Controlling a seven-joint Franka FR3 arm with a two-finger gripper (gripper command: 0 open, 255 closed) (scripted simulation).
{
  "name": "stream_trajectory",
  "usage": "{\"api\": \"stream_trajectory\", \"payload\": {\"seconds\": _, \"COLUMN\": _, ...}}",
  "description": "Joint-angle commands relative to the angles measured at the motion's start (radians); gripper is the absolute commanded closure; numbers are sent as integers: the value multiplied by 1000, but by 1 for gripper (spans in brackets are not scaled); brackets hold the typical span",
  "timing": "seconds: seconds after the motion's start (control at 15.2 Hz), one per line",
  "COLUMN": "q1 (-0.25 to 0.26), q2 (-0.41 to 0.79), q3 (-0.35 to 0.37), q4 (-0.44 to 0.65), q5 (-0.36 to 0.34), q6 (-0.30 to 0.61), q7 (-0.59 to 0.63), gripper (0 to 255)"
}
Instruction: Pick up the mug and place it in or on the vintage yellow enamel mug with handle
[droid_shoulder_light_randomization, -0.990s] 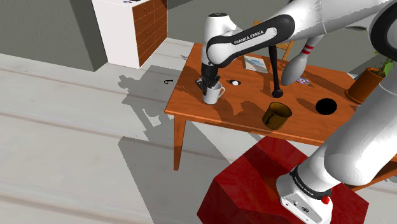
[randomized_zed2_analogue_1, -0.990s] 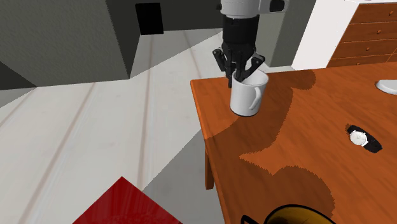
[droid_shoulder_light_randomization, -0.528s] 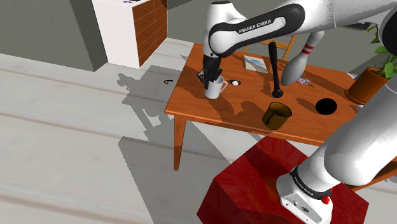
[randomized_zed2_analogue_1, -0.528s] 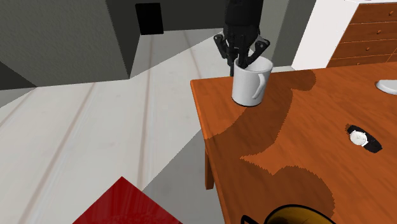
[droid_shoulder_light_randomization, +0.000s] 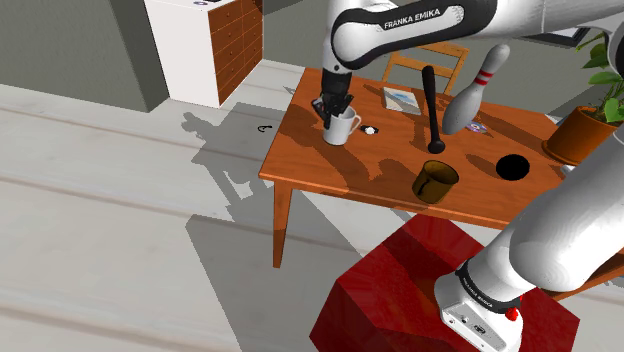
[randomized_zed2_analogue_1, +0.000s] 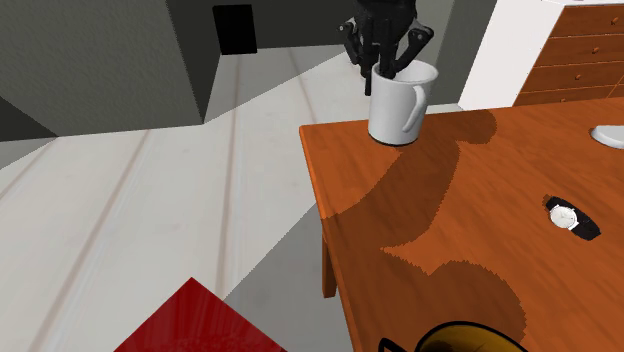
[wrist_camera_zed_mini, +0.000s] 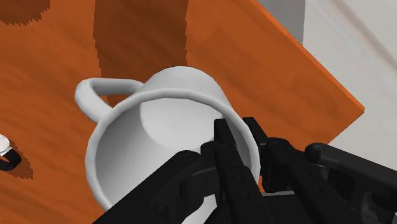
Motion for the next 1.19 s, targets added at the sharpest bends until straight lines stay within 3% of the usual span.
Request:
{"api": "stream_trajectory", "payload": {"seconds": 0.0, "q1": 0, "q2": -5, "q3": 0, "q4": 21, "q5": 1, "q6": -26, "q7": -2, "gripper": 255}}
{"api": "stream_trajectory", "payload": {"seconds": 0.86, "q1": 1, "q2": -33, "q3": 1, "q4": 156, "q5": 8, "q6": -189, "q7": -13, "gripper": 255}}
{"api": "stream_trajectory", "payload": {"seconds": 1.12, "q1": -19, "q2": -184, "q3": -23, "q4": -9, "q5": 21, "q6": -171, "q7": -61, "gripper": 255}}
